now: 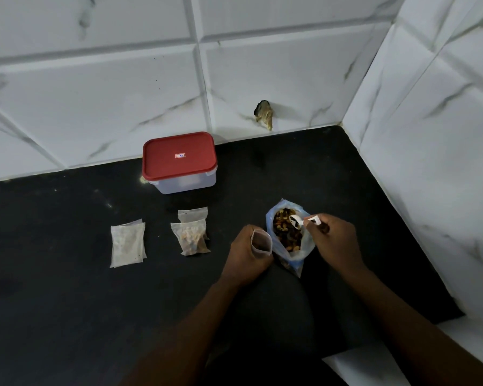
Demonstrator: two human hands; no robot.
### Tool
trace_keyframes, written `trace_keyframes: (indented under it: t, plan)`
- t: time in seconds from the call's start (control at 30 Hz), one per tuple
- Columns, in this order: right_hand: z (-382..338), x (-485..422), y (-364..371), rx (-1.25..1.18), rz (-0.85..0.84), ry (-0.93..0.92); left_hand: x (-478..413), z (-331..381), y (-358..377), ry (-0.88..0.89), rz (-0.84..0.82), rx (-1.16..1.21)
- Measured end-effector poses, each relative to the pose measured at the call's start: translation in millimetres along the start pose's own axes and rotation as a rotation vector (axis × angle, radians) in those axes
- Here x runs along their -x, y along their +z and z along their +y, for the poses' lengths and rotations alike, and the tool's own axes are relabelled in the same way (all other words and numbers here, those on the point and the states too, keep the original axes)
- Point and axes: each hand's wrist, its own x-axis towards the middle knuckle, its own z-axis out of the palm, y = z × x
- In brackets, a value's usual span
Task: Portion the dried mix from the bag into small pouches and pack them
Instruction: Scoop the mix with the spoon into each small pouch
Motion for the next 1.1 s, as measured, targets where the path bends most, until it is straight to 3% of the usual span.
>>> trace_keyframes:
  t: [0.17,0.3,0.43,0.7,0.9,1.1]
  plan:
    - [-7.2,1.5,11.8,0.072,-0.045,-0.111,-4.2,-2.8,-0.4,-0.053,-0.060,-0.015]
    - [-14.0,3.6,17.5,-0.008,-0.122,0.103,-8.0,-3.1,-3.2,-0.082,-0.107,-0.015]
    - [-16.3,-0.4,16.3,-0.111,-0.080,0.280,-8.4,-3.7,-3.8,-0.082,-0.130,-0.025]
    - [-29.6,-12.3,19.6,-0.597,-0.099,0.704,-9.3,-8.0,-5.7,-0.062,-0.162,-0.006]
    - [-29.9,-11.9,26.2,-0.591,-0.124,0.733,-9.3,-10.6,-3.2,-0.061,-0.170,-0.001]
    - [-30.5,-14.4,16.9,-0.868,-0.079,0.868,-10.9,-8.5,-3.1,-0.062,-0.168,-0.002]
